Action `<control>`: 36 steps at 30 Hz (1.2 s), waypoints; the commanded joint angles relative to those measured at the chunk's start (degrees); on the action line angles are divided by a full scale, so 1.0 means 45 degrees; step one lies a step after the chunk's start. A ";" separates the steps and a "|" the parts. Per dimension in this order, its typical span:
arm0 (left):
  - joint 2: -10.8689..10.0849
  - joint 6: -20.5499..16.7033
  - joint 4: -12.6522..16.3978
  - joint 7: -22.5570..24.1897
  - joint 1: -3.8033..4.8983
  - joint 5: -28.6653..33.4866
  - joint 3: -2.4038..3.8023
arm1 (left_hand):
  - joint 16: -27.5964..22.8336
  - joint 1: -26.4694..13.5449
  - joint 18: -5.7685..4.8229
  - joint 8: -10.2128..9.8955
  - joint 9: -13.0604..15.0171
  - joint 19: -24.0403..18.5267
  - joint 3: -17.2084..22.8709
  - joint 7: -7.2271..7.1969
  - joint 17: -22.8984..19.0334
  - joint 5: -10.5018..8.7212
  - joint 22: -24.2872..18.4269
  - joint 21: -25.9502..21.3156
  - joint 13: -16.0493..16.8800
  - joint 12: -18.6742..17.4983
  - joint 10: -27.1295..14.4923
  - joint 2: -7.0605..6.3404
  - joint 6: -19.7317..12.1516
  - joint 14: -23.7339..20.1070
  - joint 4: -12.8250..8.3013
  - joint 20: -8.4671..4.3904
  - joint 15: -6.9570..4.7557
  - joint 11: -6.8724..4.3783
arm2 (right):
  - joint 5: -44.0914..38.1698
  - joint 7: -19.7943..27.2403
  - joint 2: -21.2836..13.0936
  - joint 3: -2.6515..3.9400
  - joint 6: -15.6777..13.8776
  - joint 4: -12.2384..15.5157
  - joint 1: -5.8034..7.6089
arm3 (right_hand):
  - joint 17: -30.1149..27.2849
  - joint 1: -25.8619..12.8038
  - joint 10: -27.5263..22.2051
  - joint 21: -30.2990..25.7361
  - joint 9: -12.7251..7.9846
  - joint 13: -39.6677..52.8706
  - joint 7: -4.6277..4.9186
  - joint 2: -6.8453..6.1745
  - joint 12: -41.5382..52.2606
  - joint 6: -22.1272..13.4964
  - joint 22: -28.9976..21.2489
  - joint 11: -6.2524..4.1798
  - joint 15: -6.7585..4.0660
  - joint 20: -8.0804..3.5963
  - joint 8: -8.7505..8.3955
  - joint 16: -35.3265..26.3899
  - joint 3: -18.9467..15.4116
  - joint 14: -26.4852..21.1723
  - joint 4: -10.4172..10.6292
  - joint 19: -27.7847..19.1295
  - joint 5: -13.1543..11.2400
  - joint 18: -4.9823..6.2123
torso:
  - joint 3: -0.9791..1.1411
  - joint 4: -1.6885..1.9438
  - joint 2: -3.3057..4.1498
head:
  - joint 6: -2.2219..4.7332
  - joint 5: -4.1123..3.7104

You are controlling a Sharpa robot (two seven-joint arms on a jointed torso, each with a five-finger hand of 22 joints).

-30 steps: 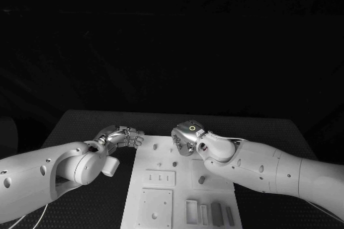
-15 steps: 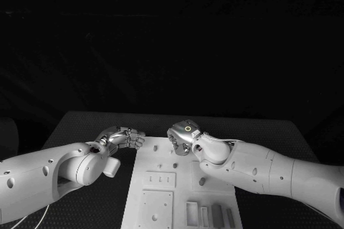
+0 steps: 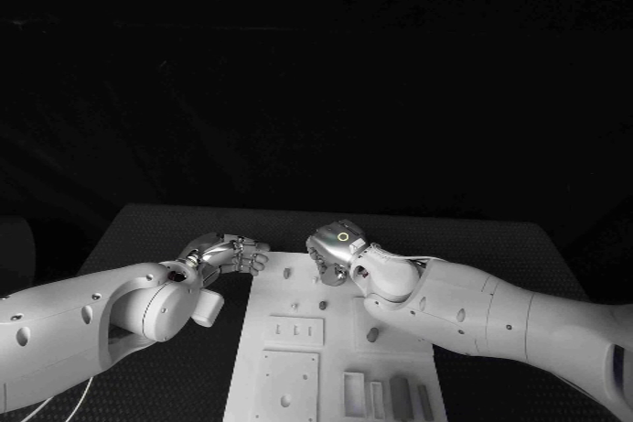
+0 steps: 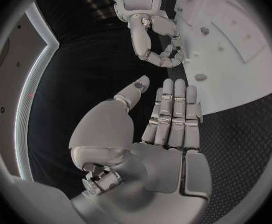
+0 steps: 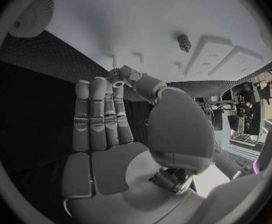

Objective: Assemble the parts on the task board

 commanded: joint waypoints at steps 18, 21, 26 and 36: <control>0.0022 0.0070 0.0160 0.0035 0.0112 -0.0036 0.0010 | -0.0071 -0.0097 0.0164 -0.0085 0.0022 -0.0089 0.0054 0.0062 0.0023 -0.0065 0.0246 0.0085 0.0018 -0.0068 0.0106 -0.0010 0.0022 0.0046 -0.0064 -0.0007 -0.0001 -0.0019 | 0.0027 0.0238 0.0274 -0.0060 0.0216 -0.0372 -0.0009 | 0.0030 0.0123 0.0414 0.0055 0.0025 0.0343 -0.0014 -0.0034 0.0021 0.0080 0.0016 -0.0231 -0.0052 -0.0035 0.0044 0.0040 0.0202 0.0001 0.0091 0.0026 0.0034 0.0402 | 0.0017 -0.0023 0.0035 | -0.0109 0.0162; 0.0037 0.0082 0.0194 0.0024 0.0125 -0.0036 0.0010 | -0.0074 -0.0097 0.0163 -0.0086 0.0022 -0.0091 0.0055 0.0062 0.0025 -0.0065 0.0246 0.0086 0.0018 -0.0072 0.0105 -0.0014 0.0022 0.0045 -0.0065 -0.0006 0.0000 -0.0018 | 0.0036 0.0249 0.0317 -0.0075 0.0245 -0.0434 -0.0012 | 0.0034 0.0122 0.0412 0.0052 0.0027 0.0342 -0.0013 -0.0029 0.0014 0.0077 0.0017 -0.0230 -0.0051 -0.0035 0.0039 0.0037 0.0211 -0.0003 0.0091 0.0023 0.0034 0.0402 | 0.0017 -0.0030 0.0038 | -0.0121 0.0191; 0.0051 0.0097 0.0210 0.0029 0.0146 -0.0036 0.0010 | -0.0080 -0.0094 0.0163 -0.0088 0.0025 -0.0095 0.0059 0.0061 0.0029 -0.0066 0.0246 0.0087 0.0020 -0.0079 0.0107 -0.0019 0.0023 0.0043 -0.0066 -0.0005 0.0002 -0.0017 | 0.0154 0.0304 0.0362 -0.0082 0.0273 -0.0498 -0.0014 | 0.0039 0.0118 0.0411 0.0050 0.0030 0.0340 -0.0012 -0.0028 0.0006 0.0075 0.0019 -0.0227 -0.0049 -0.0034 0.0032 0.0034 0.0217 -0.0008 0.0092 0.0019 0.0034 0.0402 | 0.0010 -0.0047 0.0038 | -0.0121 0.0203; 0.0039 0.0097 0.0213 0.0022 0.0151 -0.0036 0.0010 | -0.0090 -0.0092 0.0163 -0.0092 0.0029 -0.0102 0.0066 0.0062 0.0037 -0.0067 0.0245 0.0090 0.0025 -0.0091 0.0112 -0.0024 0.0025 0.0041 -0.0065 -0.0002 0.0005 -0.0017 | 0.0204 0.0356 0.0400 -0.0117 0.0405 -0.0575 -0.0021 | 0.0048 0.0113 0.0410 0.0046 0.0036 0.0338 -0.0009 -0.0024 -0.0008 0.0070 0.0024 -0.0224 -0.0046 -0.0034 0.0021 0.0029 0.0231 -0.0015 0.0090 0.0010 0.0034 0.0402 | 0.0004 -0.0025 0.0019 | -0.0170 0.0225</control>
